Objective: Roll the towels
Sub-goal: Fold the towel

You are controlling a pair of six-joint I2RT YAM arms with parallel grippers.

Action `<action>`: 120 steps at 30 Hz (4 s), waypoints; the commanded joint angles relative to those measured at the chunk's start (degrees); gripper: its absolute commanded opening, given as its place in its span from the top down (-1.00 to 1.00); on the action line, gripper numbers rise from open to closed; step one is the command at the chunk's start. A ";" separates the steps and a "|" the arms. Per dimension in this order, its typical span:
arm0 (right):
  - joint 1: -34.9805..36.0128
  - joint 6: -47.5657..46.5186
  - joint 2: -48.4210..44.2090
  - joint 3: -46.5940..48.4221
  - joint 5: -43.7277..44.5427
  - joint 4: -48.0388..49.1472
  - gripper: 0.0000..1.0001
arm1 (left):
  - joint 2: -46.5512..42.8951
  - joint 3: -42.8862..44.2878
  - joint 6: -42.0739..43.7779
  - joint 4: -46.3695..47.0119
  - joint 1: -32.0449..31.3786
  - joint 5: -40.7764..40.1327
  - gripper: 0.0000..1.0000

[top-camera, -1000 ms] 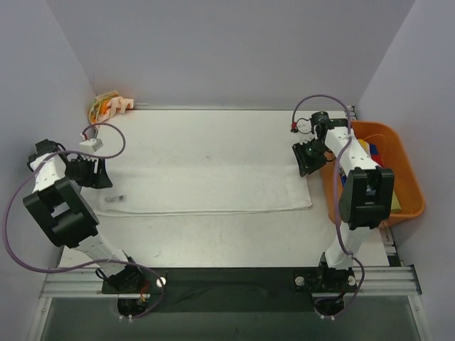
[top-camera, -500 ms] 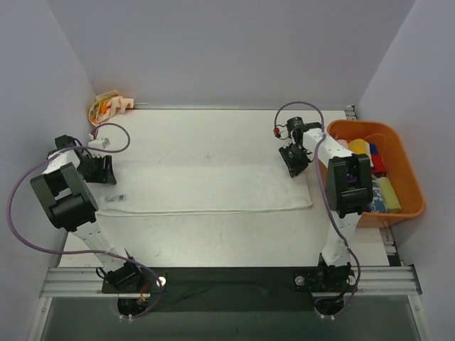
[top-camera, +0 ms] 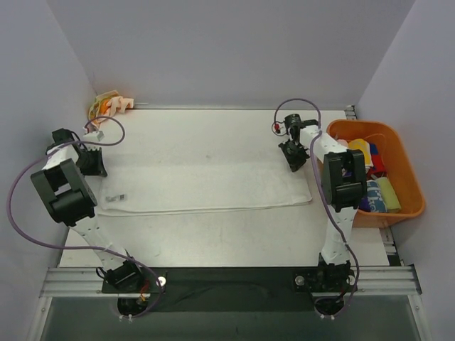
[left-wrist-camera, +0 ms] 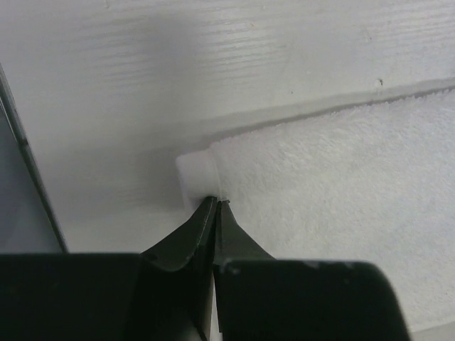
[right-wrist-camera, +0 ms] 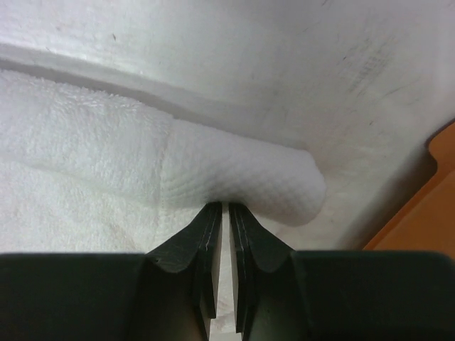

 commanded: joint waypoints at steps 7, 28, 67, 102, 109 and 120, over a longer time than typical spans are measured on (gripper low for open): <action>0.13 5.18 -7.24 2.69 -4.84 0.76 0.80 | -6.49 0.42 0.33 1.96 -0.69 3.15 0.71; 0.57 5.18 9.54 13.31 5.09 -0.46 1.00 | 5.18 4.18 -4.77 4.95 -3.24 -7.28 0.72; 2.07 10.98 -3.48 -3.38 -5.99 -7.14 0.35 | -16.70 -22.88 6.57 0.47 0.10 -2.72 0.04; 1.63 11.96 -19.64 -17.79 -2.84 3.84 0.79 | -24.96 -20.33 3.84 -8.76 10.47 4.57 -0.10; 1.63 10.54 -19.37 -18.24 2.28 5.07 0.55 | -25.14 -20.15 2.80 -9.64 12.04 0.35 -0.12; 4.44 9.13 -17.35 -12.87 -5.11 1.91 0.29 | -20.04 -16.99 4.02 -14.30 19.61 5.98 -0.23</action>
